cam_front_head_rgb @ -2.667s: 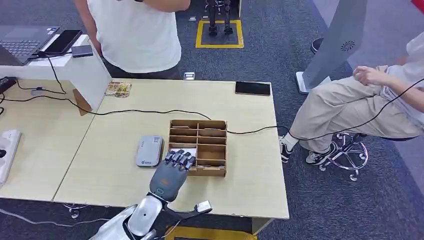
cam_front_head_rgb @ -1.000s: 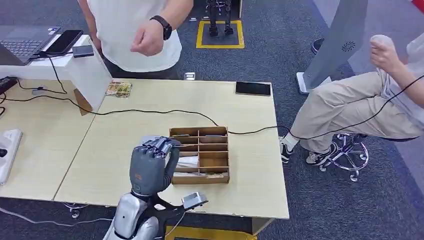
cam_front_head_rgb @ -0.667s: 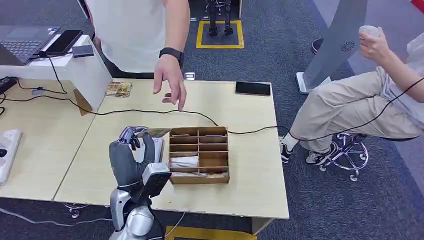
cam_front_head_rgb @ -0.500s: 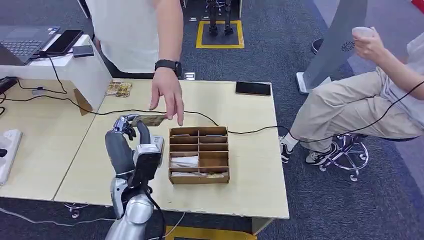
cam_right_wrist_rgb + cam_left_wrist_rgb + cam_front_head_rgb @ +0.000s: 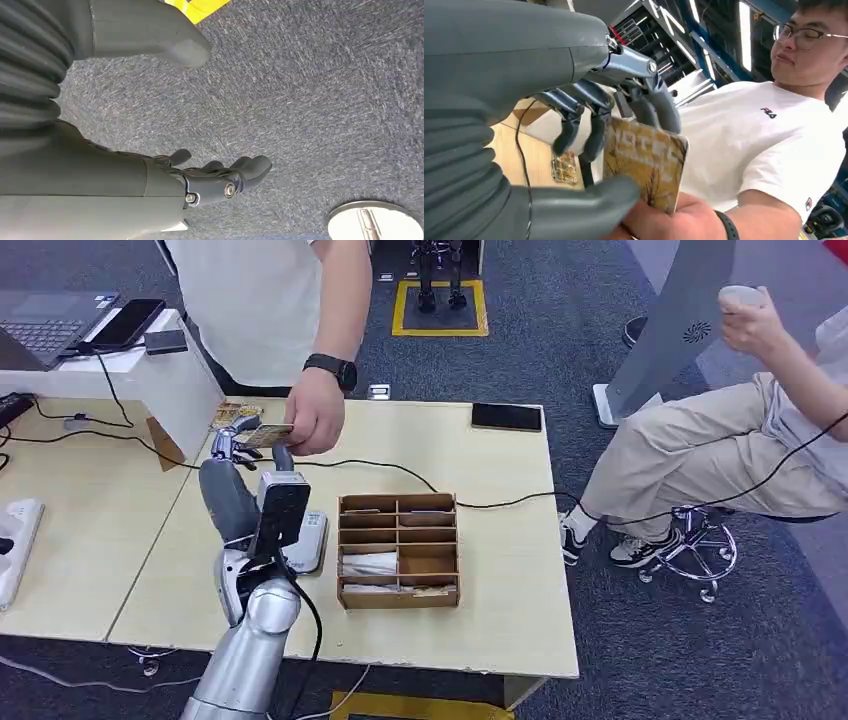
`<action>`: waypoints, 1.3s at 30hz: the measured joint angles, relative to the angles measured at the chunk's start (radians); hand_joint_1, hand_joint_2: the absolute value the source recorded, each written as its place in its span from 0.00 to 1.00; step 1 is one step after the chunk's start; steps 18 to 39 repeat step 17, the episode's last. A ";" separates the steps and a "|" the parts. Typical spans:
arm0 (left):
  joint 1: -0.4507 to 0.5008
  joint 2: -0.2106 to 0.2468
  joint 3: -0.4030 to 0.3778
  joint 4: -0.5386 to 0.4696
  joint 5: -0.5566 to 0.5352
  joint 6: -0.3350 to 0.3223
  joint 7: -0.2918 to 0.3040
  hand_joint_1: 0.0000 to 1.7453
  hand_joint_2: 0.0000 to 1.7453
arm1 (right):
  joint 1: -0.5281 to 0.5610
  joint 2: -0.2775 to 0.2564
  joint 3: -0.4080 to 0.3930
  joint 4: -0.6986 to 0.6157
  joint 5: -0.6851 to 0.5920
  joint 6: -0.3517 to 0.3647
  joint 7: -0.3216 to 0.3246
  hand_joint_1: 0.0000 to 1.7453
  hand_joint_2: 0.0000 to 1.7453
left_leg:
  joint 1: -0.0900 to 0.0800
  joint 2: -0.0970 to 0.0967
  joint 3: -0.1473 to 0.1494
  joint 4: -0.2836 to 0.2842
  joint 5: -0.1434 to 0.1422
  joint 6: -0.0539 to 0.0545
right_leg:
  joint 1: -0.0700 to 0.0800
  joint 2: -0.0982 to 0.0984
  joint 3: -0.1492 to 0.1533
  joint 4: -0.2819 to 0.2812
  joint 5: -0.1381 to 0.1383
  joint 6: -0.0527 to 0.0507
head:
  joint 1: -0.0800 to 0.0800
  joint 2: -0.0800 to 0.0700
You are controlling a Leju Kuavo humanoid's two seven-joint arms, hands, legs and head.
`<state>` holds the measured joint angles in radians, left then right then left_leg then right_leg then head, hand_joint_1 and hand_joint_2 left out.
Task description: Pass the card to the sensor for recognition and then transmit it.
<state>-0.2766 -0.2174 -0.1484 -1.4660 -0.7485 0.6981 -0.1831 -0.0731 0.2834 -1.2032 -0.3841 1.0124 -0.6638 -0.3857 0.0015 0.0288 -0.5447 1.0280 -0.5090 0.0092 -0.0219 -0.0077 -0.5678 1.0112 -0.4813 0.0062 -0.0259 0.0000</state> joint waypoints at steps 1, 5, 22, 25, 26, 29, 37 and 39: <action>0.000 0.000 0.000 0.000 0.003 0.000 -0.003 0.00 1.00 | -0.001 0.000 -0.002 0.001 0.003 0.000 -0.001 0.00 1.00 | 0.000 0.000 0.000 0.000 0.000 0.000 | 0.000 0.000 0.000 0.000 0.000 0.000 | 0.000 0.000; 0.000 0.000 0.000 0.000 0.037 0.000 -0.015 0.00 1.00 | -0.006 0.000 -0.015 0.005 0.003 0.000 -0.003 0.00 1.00 | 0.000 0.000 0.000 0.000 0.000 0.000 | 0.000 0.000 0.000 0.000 0.000 0.000 | 0.000 0.000; 0.045 0.001 -0.009 -0.064 0.136 0.000 -0.054 0.00 1.00 | -0.009 0.003 -0.048 0.004 0.000 0.000 -0.010 0.00 1.00 | 0.000 0.000 0.000 0.000 0.000 0.000 | 0.000 0.000 0.000 0.000 0.000 0.000 | 0.000 0.000; 0.045 0.001 -0.009 -0.064 0.136 0.000 -0.054 0.00 1.00 | -0.009 0.003 -0.048 0.004 0.000 0.000 -0.010 0.00 1.00 | 0.000 0.000 0.000 0.000 0.000 0.000 | 0.000 0.000 0.000 0.000 0.000 0.000 | 0.000 0.000; 0.045 0.001 -0.009 -0.064 0.136 0.000 -0.054 0.00 1.00 | -0.009 0.003 -0.048 0.004 0.000 0.000 -0.010 0.00 1.00 | 0.000 0.000 0.000 0.000 0.000 0.000 | 0.000 0.000 0.000 0.000 0.000 0.000 | 0.000 0.000; 0.045 0.001 -0.009 -0.064 0.136 0.000 -0.054 0.00 1.00 | -0.009 0.003 -0.048 0.004 0.000 0.000 -0.010 0.00 1.00 | 0.000 0.000 0.000 0.000 0.000 0.000 | 0.000 0.000 0.000 0.000 0.000 0.000 | 0.000 0.000; 0.045 0.001 -0.009 -0.064 0.136 0.000 -0.054 0.00 1.00 | -0.009 0.003 -0.048 0.004 0.000 0.000 -0.010 0.00 1.00 | 0.000 0.000 0.000 0.000 0.000 0.000 | 0.000 0.000 0.000 0.000 0.000 0.000 | 0.000 0.000; 0.045 0.001 -0.009 -0.064 0.136 0.000 -0.054 0.00 1.00 | -0.009 0.003 -0.048 0.004 0.000 0.000 -0.010 0.00 1.00 | 0.000 0.000 0.000 0.000 0.000 0.000 | 0.000 0.000 0.000 0.000 0.000 0.000 | 0.000 0.000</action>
